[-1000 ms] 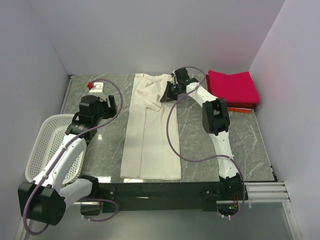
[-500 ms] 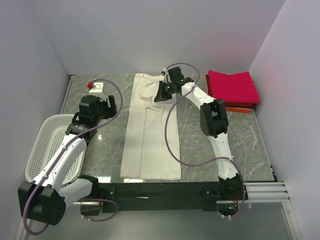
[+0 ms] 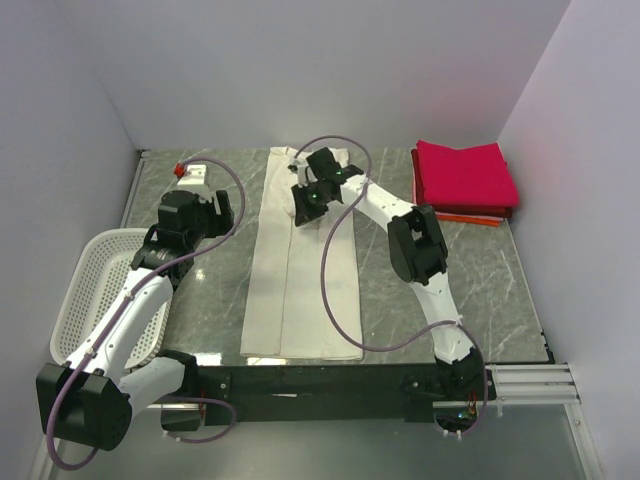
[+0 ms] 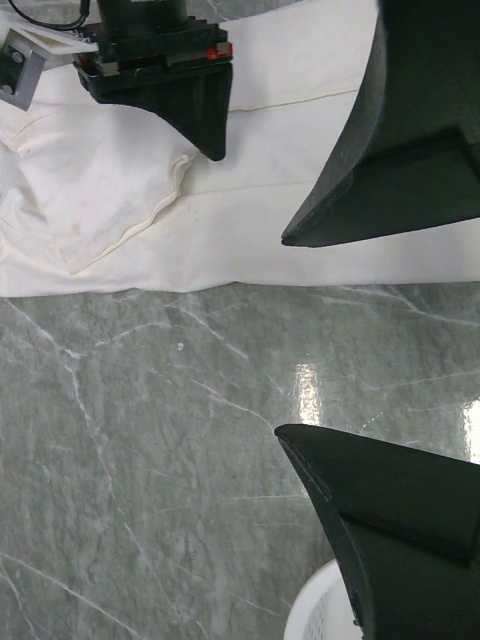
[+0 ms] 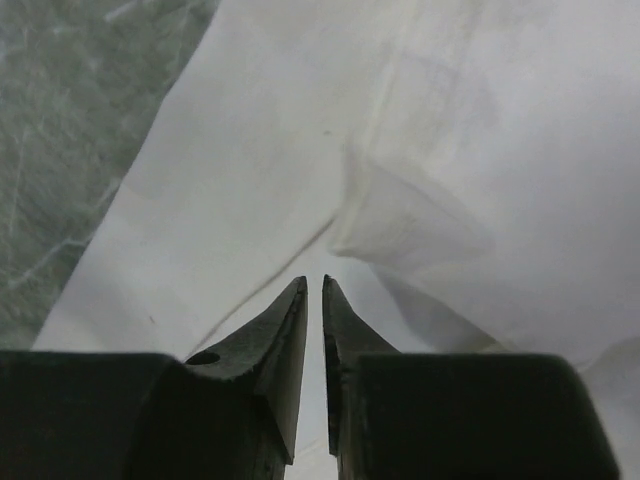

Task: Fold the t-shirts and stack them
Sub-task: Fold the tshirt

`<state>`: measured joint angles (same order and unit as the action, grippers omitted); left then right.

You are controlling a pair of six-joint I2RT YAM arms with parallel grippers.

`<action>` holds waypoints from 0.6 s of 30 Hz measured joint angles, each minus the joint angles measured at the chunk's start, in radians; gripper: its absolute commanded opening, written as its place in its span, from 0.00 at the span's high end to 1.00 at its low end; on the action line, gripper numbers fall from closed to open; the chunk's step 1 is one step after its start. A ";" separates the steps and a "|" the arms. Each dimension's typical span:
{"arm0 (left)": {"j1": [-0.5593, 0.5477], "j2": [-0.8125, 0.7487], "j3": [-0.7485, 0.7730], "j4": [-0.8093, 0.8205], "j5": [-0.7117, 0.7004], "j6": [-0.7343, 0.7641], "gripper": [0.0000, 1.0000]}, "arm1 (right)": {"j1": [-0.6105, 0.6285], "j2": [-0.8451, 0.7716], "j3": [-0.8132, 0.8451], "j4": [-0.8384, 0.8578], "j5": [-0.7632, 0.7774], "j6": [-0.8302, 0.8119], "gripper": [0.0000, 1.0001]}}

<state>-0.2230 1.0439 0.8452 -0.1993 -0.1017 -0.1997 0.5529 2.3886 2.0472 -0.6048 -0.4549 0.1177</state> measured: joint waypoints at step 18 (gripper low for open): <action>0.002 0.000 -0.002 0.002 0.012 0.000 0.23 | -0.019 -0.097 0.123 -0.055 0.035 -0.292 0.90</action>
<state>-0.2211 1.0439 0.8433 -0.1978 -0.0895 -0.1993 0.5335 2.2913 2.1704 -0.6601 -0.4198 -0.1741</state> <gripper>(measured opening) 0.766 0.106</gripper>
